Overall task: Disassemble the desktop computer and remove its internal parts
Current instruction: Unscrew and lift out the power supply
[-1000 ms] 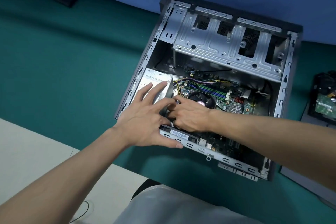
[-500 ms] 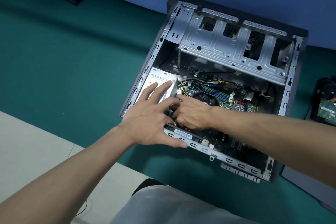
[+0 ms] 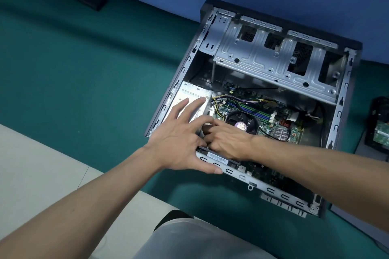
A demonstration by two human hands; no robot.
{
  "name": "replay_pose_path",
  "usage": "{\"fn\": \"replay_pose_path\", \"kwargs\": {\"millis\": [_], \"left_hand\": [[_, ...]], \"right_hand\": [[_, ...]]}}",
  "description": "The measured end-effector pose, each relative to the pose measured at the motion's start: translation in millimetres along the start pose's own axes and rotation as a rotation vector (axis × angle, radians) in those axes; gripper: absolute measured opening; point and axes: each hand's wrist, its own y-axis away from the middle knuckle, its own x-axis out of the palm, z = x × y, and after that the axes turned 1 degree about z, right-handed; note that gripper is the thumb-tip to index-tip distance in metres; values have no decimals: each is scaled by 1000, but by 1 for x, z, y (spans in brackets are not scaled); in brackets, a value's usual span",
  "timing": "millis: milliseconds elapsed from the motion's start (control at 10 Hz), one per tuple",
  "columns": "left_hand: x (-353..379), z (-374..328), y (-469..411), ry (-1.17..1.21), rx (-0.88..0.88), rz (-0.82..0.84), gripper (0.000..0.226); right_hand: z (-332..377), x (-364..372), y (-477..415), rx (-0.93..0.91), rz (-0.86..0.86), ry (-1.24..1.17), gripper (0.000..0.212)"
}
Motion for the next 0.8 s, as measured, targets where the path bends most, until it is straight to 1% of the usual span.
{"fn": "replay_pose_path", "kwargs": {"millis": [100,200,300,400,500,600,700,800], "left_hand": [[3,1,1,-5,14,-36,93],[1,1,1,19,20,-39,93],[4,1,0,0,19,-43,97],[3,1,0,16,21,-40,94],[3,2,1,31,20,-46,94],[5,2,1,18,22,-53,98],[5,1,0,30,17,-48,99],[5,2,0,31,20,-53,99]], "right_hand": [[-2,-19,-1,-13,15,-8,30],[2,-26,-4,-49,-18,-85,40],[8,-19,-3,-63,87,-3,29],[4,-23,-3,-52,34,-94,27],[4,-22,-3,-13,-7,-126,29],[9,-13,-3,-38,17,-77,26],[1,-21,-2,19,-59,-129,36],[-4,-28,1,14,-90,-142,39]]}}
